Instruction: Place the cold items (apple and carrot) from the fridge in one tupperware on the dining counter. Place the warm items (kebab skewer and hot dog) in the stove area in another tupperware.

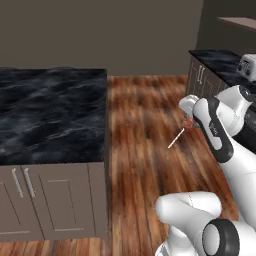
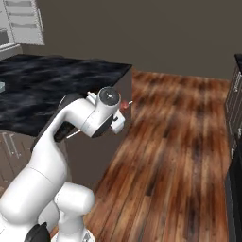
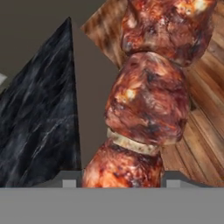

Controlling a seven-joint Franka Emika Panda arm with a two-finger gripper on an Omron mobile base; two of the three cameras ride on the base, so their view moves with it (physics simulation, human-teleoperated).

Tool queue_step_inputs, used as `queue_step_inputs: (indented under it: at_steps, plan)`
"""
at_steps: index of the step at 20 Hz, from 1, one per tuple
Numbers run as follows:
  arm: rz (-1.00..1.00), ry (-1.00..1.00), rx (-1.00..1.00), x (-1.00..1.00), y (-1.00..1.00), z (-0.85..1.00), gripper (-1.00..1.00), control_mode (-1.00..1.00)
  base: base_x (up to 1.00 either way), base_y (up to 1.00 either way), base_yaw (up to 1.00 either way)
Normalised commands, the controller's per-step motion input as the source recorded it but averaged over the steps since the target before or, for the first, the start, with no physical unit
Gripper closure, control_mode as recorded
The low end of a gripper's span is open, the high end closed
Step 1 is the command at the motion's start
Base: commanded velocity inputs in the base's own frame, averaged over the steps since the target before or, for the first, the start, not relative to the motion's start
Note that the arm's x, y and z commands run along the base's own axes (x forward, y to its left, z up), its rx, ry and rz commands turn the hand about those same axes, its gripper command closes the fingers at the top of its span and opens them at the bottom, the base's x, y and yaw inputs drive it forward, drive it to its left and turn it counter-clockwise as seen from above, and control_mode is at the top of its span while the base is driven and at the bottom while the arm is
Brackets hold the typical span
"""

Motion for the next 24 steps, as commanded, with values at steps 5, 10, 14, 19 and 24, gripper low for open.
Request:
queue_step_inputs:
  at_steps: [5,10,14,19,24]
  plan:
    - [0.0,0.0,0.0,0.0,0.0,0.0,1.0,1.0,-0.15,0.99,0.22]
    - [0.0,0.0,0.0,0.0,0.0,0.0,1.0,1.0,0.0,1.0,0.06]
    - [0.0,0.0,0.0,0.0,0.0,0.0,1.0,1.0,0.01,1.0,0.0]
    - [0.0,0.0,0.0,0.0,0.0,0.0,1.0,1.0,0.22,1.0,0.0]
    - [0.0,0.0,0.0,0.0,0.0,0.0,1.0,1.0,0.31,1.0,0.0]
